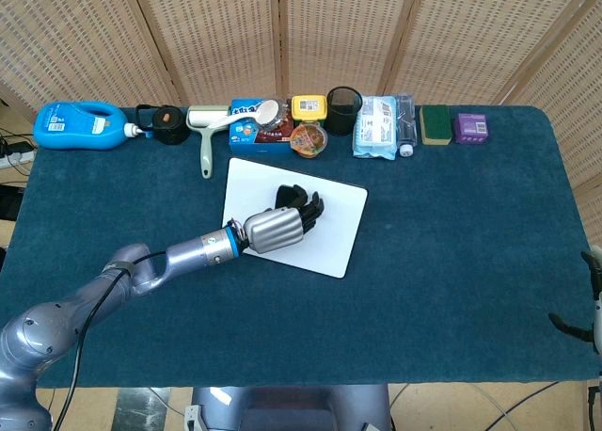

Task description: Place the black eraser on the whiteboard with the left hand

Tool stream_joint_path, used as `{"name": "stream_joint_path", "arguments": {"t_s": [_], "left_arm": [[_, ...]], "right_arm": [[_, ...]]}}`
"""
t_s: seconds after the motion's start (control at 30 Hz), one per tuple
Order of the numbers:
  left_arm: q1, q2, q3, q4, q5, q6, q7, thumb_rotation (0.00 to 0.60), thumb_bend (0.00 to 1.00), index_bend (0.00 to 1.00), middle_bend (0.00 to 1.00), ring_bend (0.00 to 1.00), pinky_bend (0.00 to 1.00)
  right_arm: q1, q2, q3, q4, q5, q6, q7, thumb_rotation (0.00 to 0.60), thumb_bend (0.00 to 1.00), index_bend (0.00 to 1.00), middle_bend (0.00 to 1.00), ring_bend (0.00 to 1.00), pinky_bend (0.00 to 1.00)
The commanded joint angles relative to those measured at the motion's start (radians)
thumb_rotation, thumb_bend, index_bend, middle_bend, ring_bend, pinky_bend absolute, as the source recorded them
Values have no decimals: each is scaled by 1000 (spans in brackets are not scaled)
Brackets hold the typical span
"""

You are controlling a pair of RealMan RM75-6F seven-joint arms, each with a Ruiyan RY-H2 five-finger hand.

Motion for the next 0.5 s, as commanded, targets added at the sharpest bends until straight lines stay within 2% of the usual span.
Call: {"name": "stream_joint_path", "arguments": {"t_s": [0.03, 0.3, 0.5], "left_arm": [[6, -5, -5, -4, -8, 1, 4, 600, 50, 0, 0, 54, 251], [14, 13, -10, -37, -15, 31, -10, 600, 49, 0, 0, 40, 245], [33, 81, -19, -122, -23, 73, -20, 600, 48, 0, 0, 39, 244]], "right_arm": [[1, 0, -1, -1, 0, -2, -1, 600, 26, 84, 100, 109, 100], [3, 1, -3, -3, 1, -8, -1, 600, 27, 84, 103, 111, 99], [1, 5, -4, -8, -3, -6, 6, 600, 27, 84, 103, 111, 99]]}}
